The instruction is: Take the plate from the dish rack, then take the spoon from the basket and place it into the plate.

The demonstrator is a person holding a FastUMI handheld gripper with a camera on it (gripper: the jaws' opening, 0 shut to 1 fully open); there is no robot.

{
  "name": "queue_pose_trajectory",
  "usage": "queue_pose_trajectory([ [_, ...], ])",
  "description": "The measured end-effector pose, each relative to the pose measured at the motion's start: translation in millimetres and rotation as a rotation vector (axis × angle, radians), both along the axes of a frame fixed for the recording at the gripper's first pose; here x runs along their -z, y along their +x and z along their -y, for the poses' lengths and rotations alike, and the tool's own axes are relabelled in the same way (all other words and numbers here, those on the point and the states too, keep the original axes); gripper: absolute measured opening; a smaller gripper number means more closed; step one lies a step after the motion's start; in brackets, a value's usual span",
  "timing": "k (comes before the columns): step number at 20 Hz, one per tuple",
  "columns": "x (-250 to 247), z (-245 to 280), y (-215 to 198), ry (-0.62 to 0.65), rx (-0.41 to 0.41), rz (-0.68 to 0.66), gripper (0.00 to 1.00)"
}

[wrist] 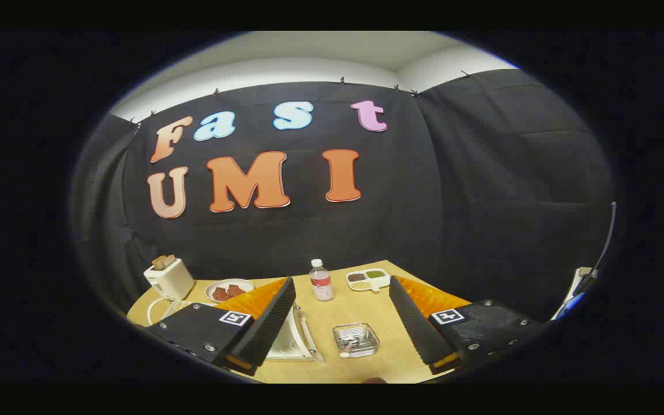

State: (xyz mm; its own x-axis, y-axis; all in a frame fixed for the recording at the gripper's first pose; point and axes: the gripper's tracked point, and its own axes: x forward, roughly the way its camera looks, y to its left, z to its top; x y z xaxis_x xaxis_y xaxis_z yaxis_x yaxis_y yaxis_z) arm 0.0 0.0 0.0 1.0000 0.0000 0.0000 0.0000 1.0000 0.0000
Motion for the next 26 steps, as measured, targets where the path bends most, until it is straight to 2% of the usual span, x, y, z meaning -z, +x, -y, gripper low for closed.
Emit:
queue_pose_trajectory([
  [3,-1.4,-0.9,2.7,-0.030,-0.003,-0.002,0.97],
  [17,2.3,-9.0,-3.1,-0.014,-0.005,-0.003,0.97],
  [26,17.1,-37.5,7.2,-0.029,-0.067,-0.061,0.98],
])
